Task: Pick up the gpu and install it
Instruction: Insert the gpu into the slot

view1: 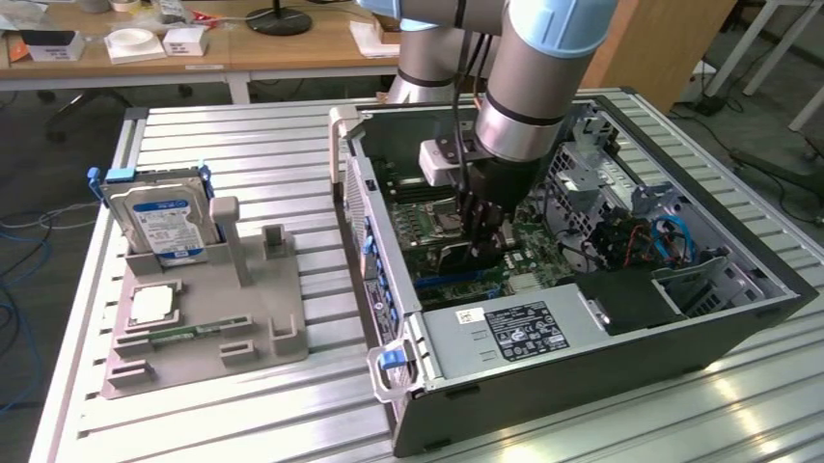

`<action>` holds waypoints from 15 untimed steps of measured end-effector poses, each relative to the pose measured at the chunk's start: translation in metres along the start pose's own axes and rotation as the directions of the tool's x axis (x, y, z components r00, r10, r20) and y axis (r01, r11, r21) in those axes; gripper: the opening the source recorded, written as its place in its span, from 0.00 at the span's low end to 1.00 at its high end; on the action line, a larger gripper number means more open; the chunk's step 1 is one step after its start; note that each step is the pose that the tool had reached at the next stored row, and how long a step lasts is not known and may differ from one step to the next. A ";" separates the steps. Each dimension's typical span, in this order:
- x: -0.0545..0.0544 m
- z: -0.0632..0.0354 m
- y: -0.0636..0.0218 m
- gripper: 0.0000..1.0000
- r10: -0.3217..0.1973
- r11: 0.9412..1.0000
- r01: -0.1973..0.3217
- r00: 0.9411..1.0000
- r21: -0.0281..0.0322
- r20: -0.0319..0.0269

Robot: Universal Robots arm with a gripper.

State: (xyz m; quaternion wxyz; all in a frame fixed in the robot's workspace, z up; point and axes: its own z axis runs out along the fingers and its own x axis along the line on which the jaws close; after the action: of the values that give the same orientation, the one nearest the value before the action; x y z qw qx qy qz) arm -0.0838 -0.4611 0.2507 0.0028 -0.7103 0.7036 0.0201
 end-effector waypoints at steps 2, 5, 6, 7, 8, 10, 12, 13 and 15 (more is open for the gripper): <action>0.000 0.0002 0.0000 0.26 0.000 1.000 0.000 1.000 0.000 0.000; 0.000 0.0001 0.0000 0.26 0.000 1.000 0.000 1.000 0.000 0.000; 0.000 0.0001 0.0001 0.26 0.001 1.000 -0.001 1.000 0.000 0.000; 0.000 -0.0001 0.0001 0.26 0.002 1.000 -0.002 1.000 0.000 0.000; 0.000 -0.0001 0.0001 0.26 0.003 1.000 -0.003 1.000 0.000 0.000; 0.001 -0.0001 0.0000 0.26 0.004 1.000 -0.004 1.000 0.000 0.000; 0.001 -0.0001 0.0000 0.26 0.005 1.000 -0.005 1.000 0.000 0.000; 0.001 -0.0001 0.0000 0.26 0.005 1.000 -0.005 1.000 0.000 0.000; 0.001 -0.0001 0.0000 0.26 0.005 1.000 -0.005 1.000 0.000 0.000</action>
State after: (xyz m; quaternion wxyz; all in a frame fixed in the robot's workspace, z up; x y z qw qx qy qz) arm -0.0838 -0.4622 0.2508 0.0029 -0.7086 0.7053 0.0201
